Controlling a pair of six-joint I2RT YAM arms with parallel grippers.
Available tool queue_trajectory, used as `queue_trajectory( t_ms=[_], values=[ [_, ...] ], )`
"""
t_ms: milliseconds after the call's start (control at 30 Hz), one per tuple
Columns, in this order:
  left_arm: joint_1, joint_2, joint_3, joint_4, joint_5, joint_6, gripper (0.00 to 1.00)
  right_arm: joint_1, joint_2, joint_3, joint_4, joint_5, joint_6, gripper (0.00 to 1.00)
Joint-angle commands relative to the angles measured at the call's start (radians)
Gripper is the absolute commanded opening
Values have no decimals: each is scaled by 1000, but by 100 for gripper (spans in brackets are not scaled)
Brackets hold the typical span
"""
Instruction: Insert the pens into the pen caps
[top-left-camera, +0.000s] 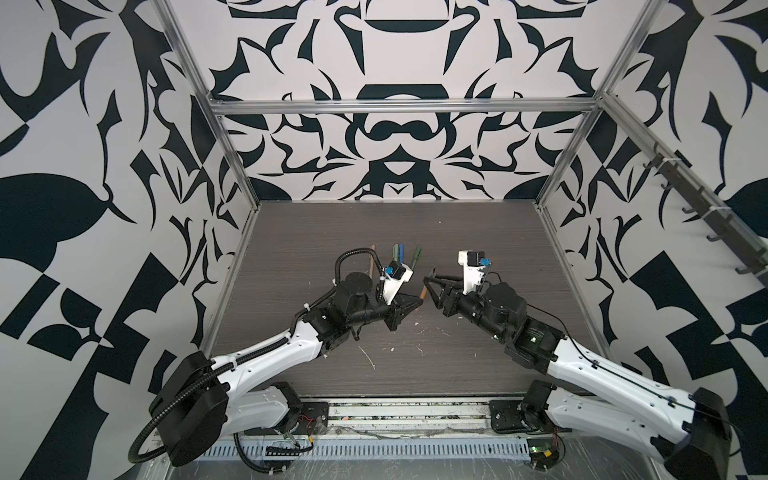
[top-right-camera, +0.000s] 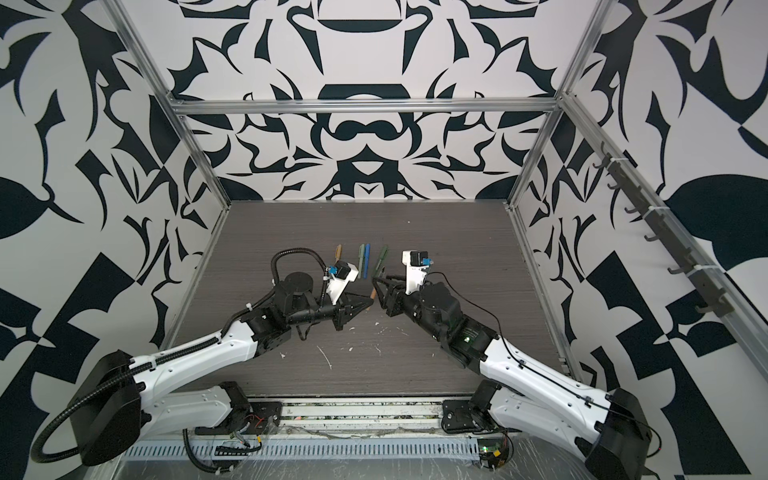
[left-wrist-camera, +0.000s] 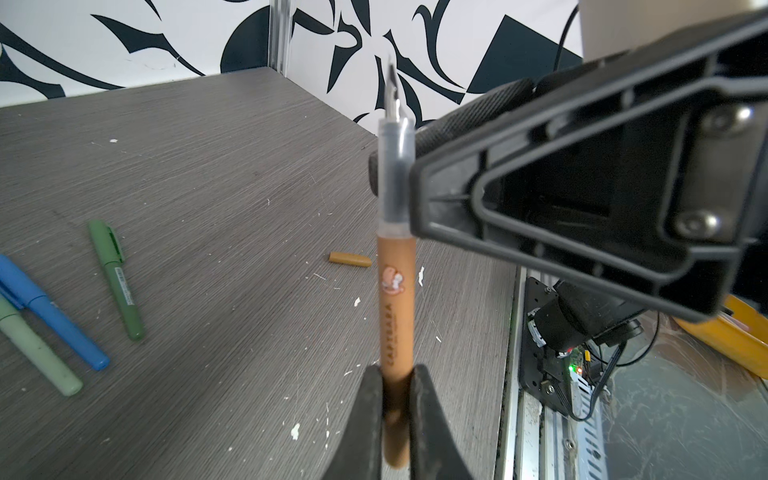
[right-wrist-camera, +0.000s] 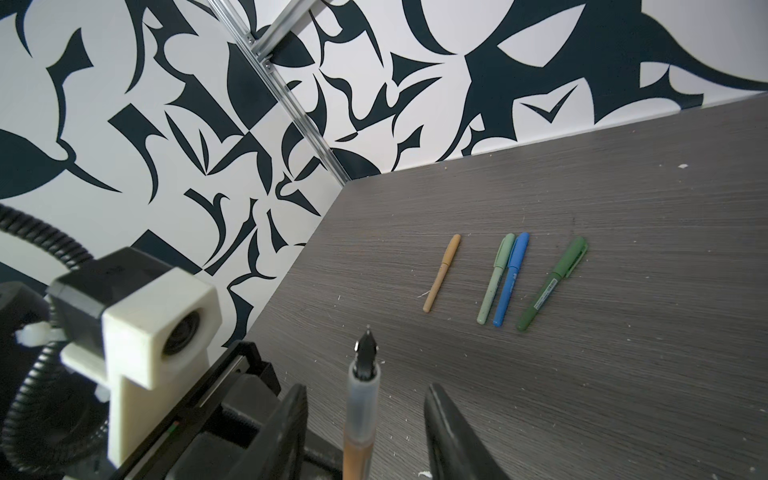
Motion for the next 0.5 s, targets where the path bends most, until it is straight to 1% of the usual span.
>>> queue_trajectory(
  t_ms=[0, 133, 233, 267, 333, 400, 433, 467],
  values=[
    [-4, -28, 3, 0, 22, 9, 1, -8, 8, 47, 65, -22, 23, 46],
    [-4, -31, 3, -5, 27, 17, 1, -16, 22, 53, 66, -31, 29, 43],
    [-4, -31, 3, -7, 33, 18, 1, -23, 32, 57, 71, -43, 34, 36],
    [-4, -31, 4, -7, 36, 18, 1, -25, 34, 57, 73, -48, 37, 32],
    [-4, -28, 7, -8, 41, 19, 2, -29, 39, 58, 76, -61, 42, 19],
    [-4, -25, 6, -10, 39, 17, 6, -32, 39, 56, 80, -76, 46, 8],
    [-4, -24, 7, -12, 39, 15, 11, -31, 38, 57, 79, -79, 48, 4],
    [-4, -23, 8, -18, 39, 7, 20, -33, 37, 56, 77, -83, 51, 2]
  ],
)
